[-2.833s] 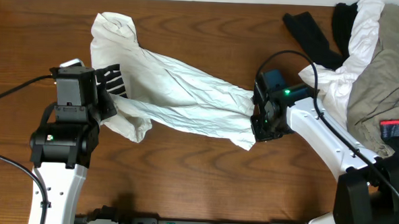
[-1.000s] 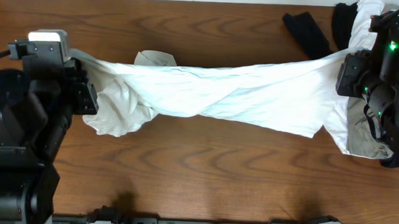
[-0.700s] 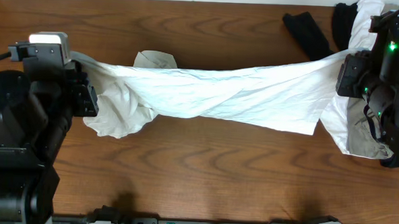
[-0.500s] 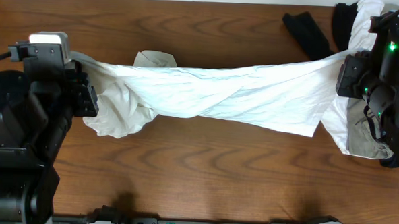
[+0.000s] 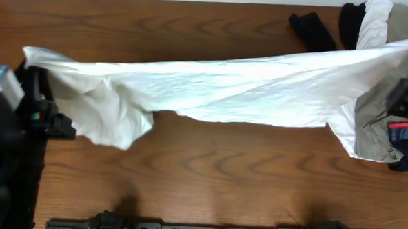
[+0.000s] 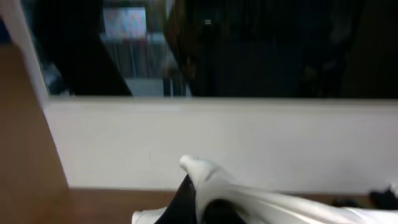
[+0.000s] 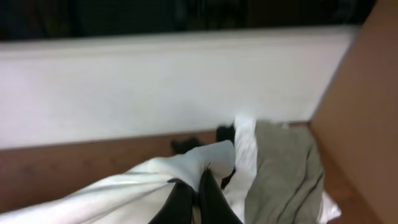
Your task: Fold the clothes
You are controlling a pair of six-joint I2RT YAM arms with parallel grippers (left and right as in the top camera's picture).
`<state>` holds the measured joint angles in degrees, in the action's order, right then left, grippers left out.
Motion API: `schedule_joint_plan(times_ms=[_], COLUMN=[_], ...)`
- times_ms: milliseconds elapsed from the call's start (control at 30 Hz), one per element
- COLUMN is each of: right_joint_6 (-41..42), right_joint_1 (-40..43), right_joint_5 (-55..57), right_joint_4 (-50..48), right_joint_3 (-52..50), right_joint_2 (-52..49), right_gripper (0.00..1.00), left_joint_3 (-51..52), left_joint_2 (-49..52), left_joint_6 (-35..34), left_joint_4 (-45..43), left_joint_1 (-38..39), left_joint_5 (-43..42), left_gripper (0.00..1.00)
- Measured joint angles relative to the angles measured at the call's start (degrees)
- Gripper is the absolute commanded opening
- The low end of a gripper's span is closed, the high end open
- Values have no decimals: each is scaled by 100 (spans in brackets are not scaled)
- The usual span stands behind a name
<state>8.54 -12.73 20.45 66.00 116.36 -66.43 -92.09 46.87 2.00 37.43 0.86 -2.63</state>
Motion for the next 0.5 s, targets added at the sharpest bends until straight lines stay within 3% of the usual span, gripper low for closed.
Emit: schedule_joint_plan(times_ms=[200, 400, 500], right_joint_6=[-83, -138, -142], right_joint_1=[155, 321, 411], right_joint_5=[74, 79, 74], right_joint_4=[-37, -166, -586], right_joint_3=[92, 74, 13], right_joint_2=[-396, -1939, -2802], right_gripper=[2, 1, 1], left_joint_3=[-63, -59, -26], left_joint_2=[490, 2031, 2997], left_joint_6=[0, 0, 0], left_joint_4=[11, -142, -741], left_joint_1=[0, 0, 0], left_joint_5=[17, 37, 52], left_gripper=[6, 6, 6])
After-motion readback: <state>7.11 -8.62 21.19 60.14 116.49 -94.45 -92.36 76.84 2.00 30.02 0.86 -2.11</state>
